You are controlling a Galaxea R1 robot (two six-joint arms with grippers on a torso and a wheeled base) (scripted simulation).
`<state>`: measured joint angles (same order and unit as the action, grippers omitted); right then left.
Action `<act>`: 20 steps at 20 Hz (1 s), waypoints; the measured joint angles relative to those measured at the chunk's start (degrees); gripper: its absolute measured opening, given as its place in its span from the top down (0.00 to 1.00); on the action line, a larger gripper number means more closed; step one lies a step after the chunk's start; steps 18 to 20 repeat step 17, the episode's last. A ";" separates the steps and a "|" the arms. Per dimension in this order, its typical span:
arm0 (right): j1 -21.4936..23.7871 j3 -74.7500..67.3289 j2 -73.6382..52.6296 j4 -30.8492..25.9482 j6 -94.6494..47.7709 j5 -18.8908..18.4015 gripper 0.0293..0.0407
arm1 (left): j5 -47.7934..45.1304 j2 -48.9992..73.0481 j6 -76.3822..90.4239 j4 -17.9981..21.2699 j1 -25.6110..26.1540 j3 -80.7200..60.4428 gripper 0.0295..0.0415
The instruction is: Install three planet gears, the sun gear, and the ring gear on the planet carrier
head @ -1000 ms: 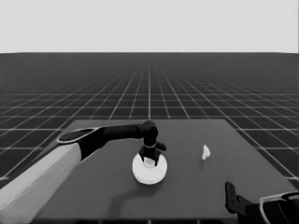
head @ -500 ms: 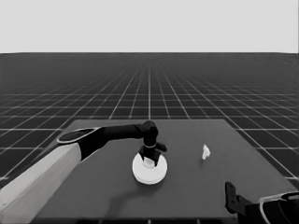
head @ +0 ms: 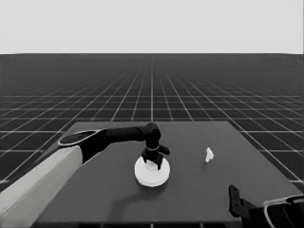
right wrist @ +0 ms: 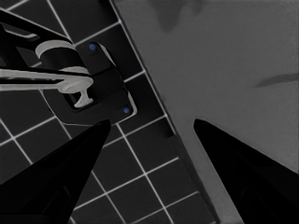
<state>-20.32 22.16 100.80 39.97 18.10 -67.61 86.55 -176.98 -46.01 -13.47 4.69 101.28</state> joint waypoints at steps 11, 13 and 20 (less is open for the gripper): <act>0.00 0.00 0.00 0.00 0.00 0.00 0.19 | 1.59 0.68 -31.60 5.20 -6.35 -3.06 0.25; 18.09 15.68 8.32 -27.22 14.61 -5.90 0.12 | -18.28 15.97 -4.09 1.35 -11.26 -28.73 0.05; 27.51 65.34 31.64 -37.50 22.26 -17.81 0.19 | -44.26 69.34 57.38 -3.62 -22.78 -71.49 0.23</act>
